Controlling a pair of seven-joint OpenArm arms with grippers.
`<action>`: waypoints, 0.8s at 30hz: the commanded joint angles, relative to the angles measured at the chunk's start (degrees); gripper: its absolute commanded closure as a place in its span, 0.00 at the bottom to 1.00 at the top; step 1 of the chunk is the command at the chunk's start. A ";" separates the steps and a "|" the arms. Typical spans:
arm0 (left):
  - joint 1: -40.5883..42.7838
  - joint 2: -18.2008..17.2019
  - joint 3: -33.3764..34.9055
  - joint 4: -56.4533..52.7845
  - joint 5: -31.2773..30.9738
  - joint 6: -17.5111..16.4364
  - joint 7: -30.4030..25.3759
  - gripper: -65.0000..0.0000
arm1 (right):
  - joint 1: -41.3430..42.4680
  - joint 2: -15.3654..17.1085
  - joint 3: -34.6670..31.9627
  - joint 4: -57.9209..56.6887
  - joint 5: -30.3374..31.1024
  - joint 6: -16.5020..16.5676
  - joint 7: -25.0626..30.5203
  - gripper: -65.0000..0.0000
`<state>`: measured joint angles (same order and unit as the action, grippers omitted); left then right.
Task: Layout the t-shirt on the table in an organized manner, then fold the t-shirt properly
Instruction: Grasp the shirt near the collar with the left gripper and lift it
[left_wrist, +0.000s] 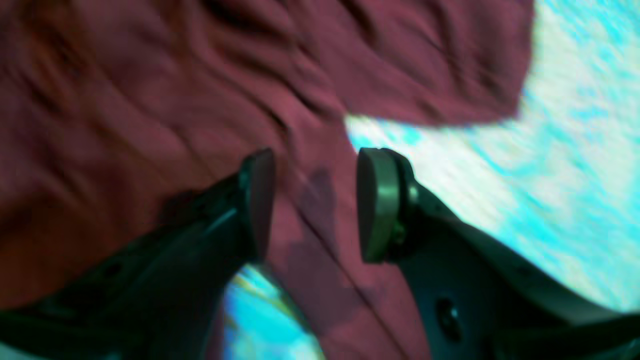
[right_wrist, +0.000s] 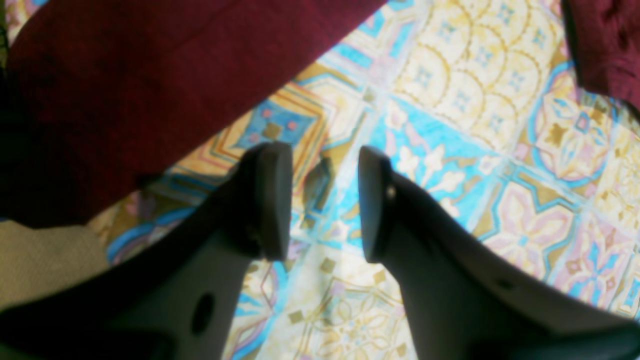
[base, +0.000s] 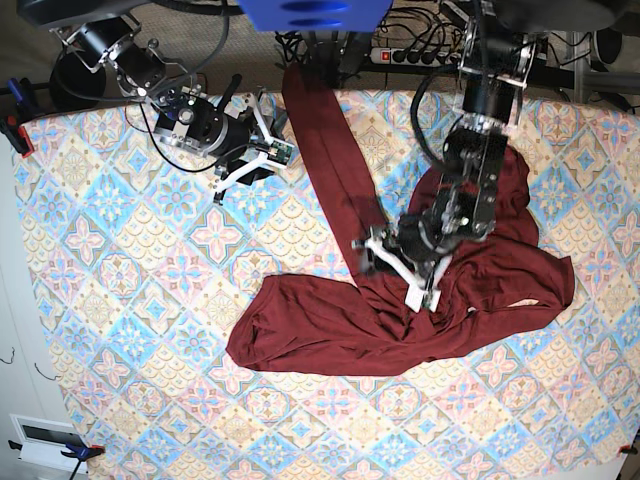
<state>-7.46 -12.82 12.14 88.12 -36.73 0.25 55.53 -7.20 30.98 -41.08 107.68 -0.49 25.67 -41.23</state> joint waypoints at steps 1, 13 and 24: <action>0.56 -1.55 -0.32 2.48 -2.61 -0.03 0.43 0.59 | 0.56 0.53 0.51 0.76 0.27 -0.22 1.01 0.68; 14.01 -10.70 1.79 15.22 -15.18 -0.03 7.11 0.59 | 0.92 0.53 5.34 -1.88 0.27 -0.22 1.10 0.68; 12.52 -11.05 12.69 12.50 -15.01 -0.03 7.81 0.59 | 0.92 0.45 5.96 -1.88 0.27 -0.22 1.19 0.68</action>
<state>5.91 -24.08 25.02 99.68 -50.98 0.54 63.86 -6.94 30.81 -35.57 104.95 -0.40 25.67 -40.95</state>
